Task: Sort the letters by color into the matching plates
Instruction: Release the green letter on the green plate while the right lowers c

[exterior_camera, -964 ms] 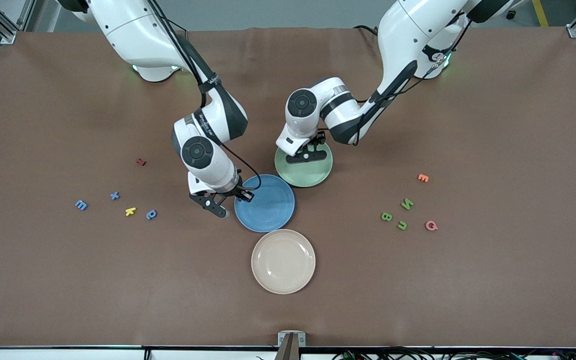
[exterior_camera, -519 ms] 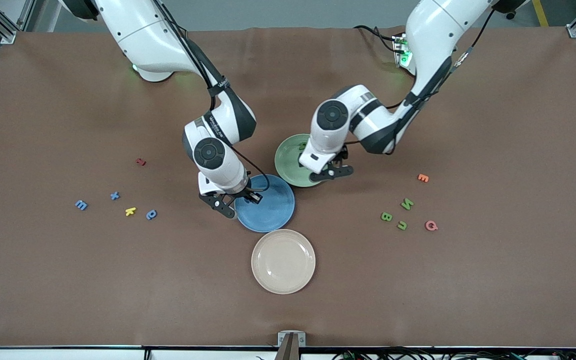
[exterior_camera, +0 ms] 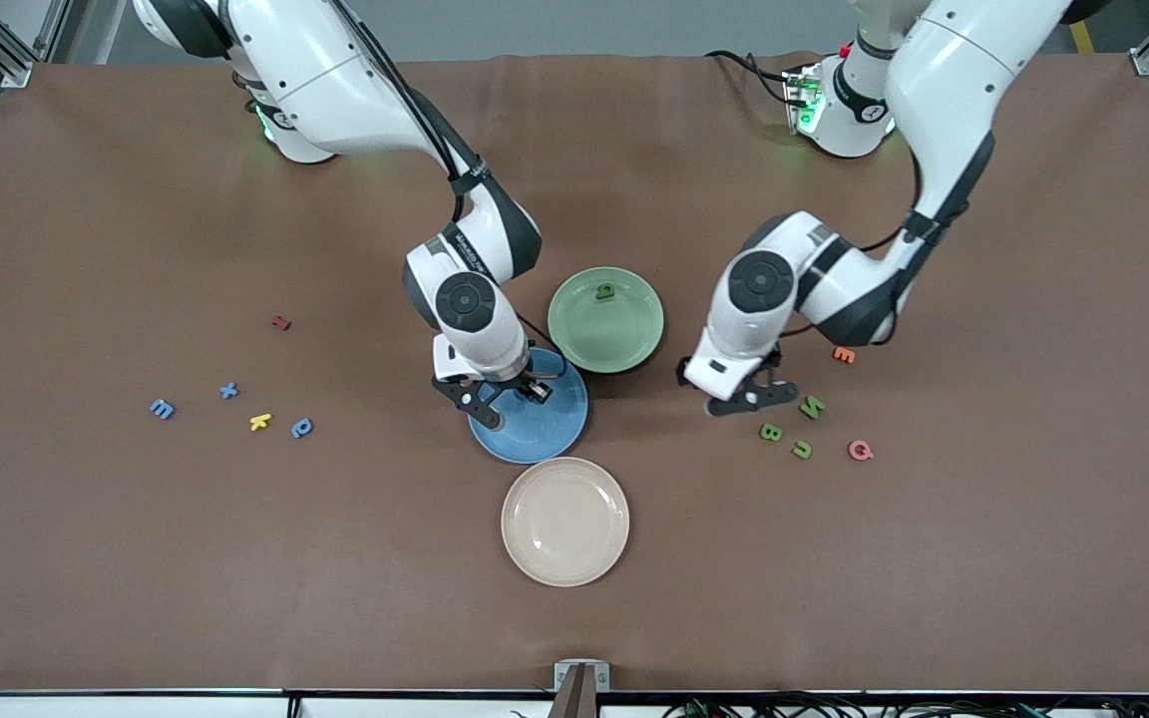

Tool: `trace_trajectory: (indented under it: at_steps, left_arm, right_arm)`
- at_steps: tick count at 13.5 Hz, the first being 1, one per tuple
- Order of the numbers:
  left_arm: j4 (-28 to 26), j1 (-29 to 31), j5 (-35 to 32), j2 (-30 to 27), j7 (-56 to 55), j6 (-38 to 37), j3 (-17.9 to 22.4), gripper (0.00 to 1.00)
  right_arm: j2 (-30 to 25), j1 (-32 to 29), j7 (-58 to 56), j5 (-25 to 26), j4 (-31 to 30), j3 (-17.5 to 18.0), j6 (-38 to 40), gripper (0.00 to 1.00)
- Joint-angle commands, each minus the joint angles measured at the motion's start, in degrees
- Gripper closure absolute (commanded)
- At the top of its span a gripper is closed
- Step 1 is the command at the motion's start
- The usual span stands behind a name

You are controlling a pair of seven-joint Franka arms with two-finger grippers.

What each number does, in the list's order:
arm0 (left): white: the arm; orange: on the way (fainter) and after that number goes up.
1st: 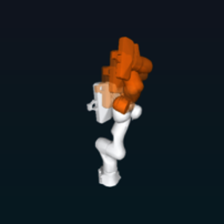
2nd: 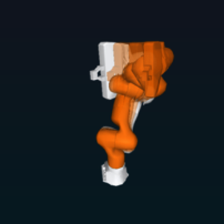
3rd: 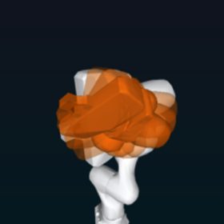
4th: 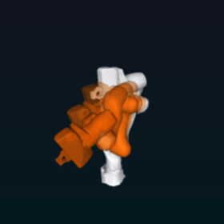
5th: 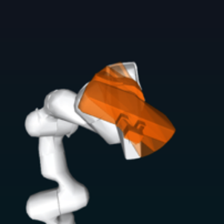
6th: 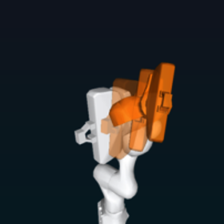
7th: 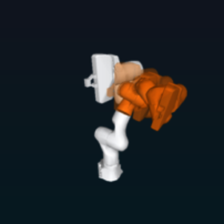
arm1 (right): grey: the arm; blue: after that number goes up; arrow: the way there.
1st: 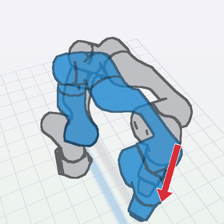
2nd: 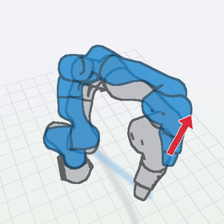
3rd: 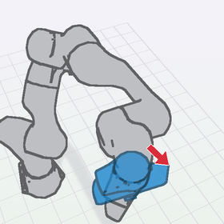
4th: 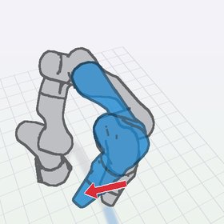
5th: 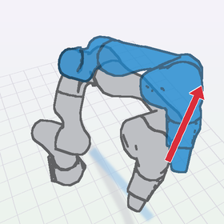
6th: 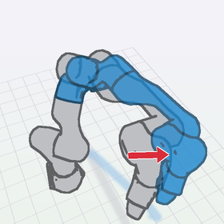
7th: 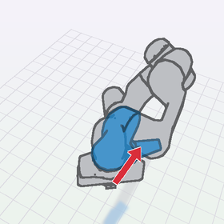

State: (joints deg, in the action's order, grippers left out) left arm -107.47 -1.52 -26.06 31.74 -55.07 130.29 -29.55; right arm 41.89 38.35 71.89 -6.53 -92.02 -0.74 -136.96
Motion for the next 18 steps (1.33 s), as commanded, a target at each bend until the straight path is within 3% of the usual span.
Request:
trace_trajectory:
  at_steps: [1,8,18]
  left_arm:
    - [0.51,4.49,-4.25,2.7,0.75,1.8,-0.51,0.02]
    - [2.61,8.2,-4.26,7.72,0.4,7.51,-0.43,0.11]
    - [6.22,8.47,-4.35,11.68,0.31,7.78,-0.34,0.27]
  right_arm:
    - [3.81,1.64,5.0,1.17,6.58,-0.76,0.91,1.0]
    - [7.16,3.05,8.7,1.35,10.28,-0.85,1.0,1.0]
    - [7.16,3.05,8.79,1.26,10.29,-0.76,0.91,0.98]
